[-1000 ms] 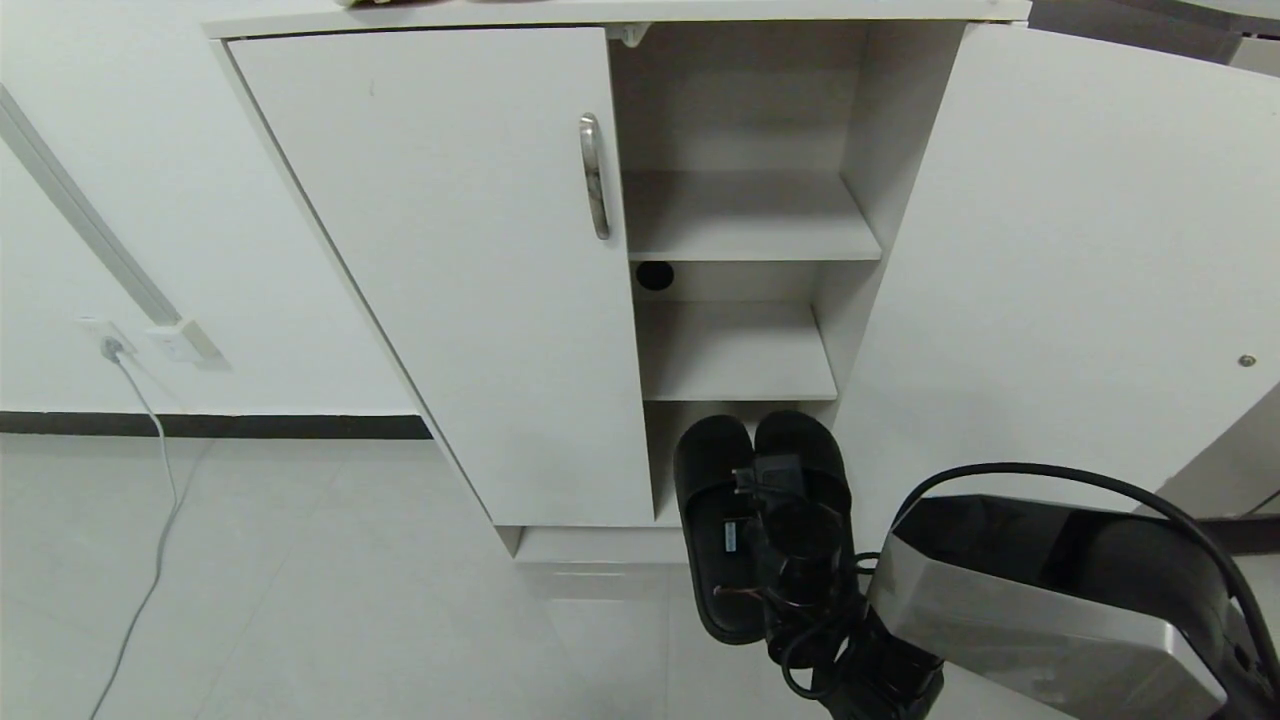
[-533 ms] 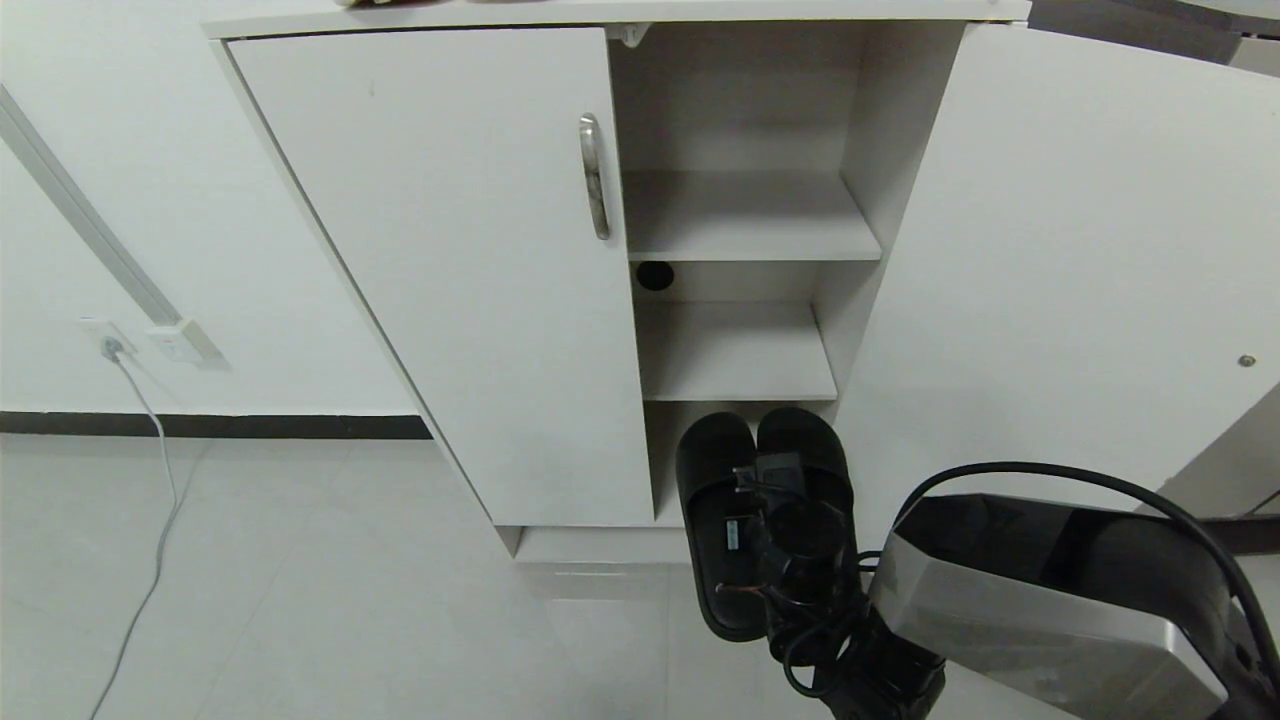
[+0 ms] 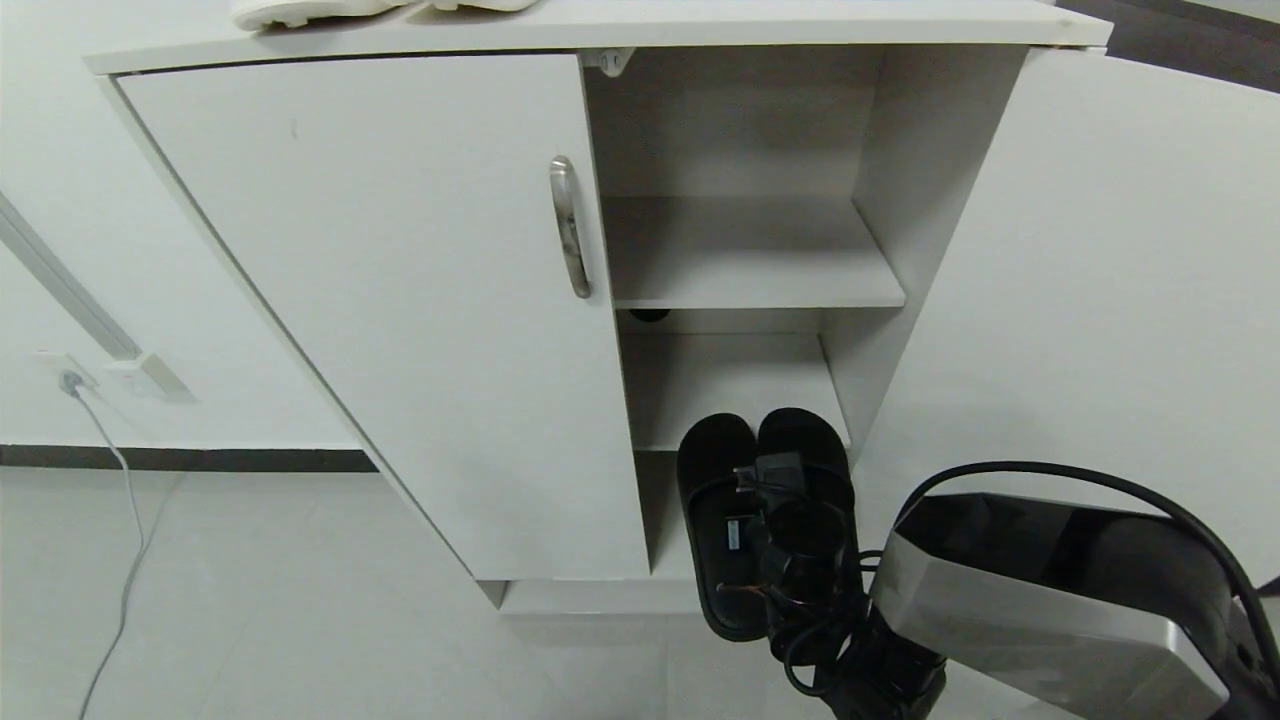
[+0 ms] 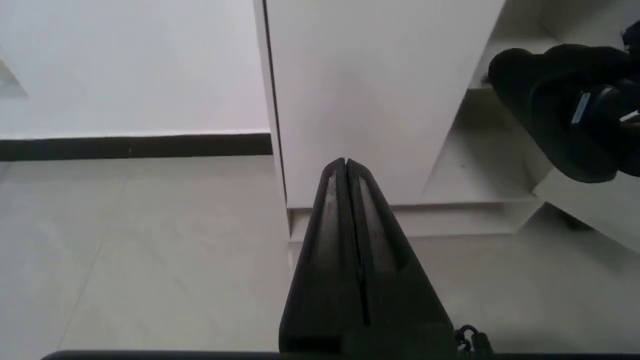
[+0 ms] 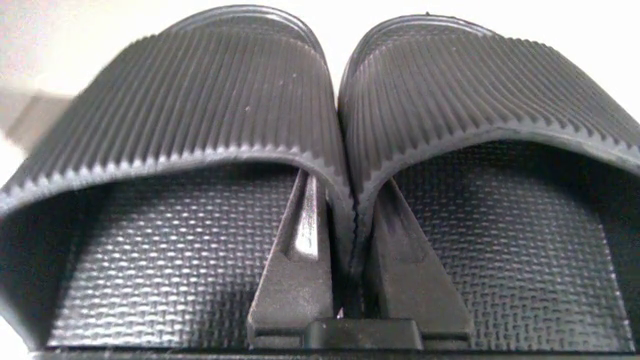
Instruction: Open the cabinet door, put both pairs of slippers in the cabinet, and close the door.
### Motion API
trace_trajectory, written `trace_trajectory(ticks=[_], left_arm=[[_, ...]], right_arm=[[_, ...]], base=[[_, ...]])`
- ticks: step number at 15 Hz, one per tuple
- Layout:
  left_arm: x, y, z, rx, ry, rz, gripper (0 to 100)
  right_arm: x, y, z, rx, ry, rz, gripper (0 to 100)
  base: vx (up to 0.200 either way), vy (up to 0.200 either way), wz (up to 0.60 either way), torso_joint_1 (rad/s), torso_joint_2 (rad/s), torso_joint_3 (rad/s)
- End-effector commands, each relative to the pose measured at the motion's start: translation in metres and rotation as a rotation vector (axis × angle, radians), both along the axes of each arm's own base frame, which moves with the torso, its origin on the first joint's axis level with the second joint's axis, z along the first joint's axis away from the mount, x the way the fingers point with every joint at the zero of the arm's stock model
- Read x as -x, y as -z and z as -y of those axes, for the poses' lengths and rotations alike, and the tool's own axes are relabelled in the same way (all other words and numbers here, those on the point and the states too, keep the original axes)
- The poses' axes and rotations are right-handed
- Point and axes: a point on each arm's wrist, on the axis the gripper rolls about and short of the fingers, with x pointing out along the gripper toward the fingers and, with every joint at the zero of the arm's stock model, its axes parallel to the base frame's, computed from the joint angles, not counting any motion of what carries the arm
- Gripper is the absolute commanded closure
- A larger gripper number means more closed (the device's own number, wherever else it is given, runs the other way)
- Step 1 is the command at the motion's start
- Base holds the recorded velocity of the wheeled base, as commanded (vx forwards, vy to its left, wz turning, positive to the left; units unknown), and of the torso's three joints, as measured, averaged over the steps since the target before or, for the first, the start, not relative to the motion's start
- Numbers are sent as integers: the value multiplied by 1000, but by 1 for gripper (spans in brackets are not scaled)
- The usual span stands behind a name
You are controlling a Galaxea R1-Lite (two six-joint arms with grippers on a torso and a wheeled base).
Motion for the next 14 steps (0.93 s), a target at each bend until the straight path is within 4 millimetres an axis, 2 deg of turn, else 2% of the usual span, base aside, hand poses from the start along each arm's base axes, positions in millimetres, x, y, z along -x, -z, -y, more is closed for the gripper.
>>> trace_trajectory(ticks=[1,4,8,14], left_arm=[[0,0,0,-2,0,-3,100],[0,0,0,0,-1,-3,100],[0,0,0,0,-4,-3,100],[0,0,0,0,-4,-3,100]], right_arm=[[0,1,0,4,0,-3,100],[-9,1,1,11,9,-23,100],[-33,-6,-6,5,23,-37,100],[-86,-20,-9,-73,21,-83,100]], base=[[0,0,0,0,0,0],[0,0,0,0,0,0],[0,0,0,0,0,0],[0,0,0,0,0,0]])
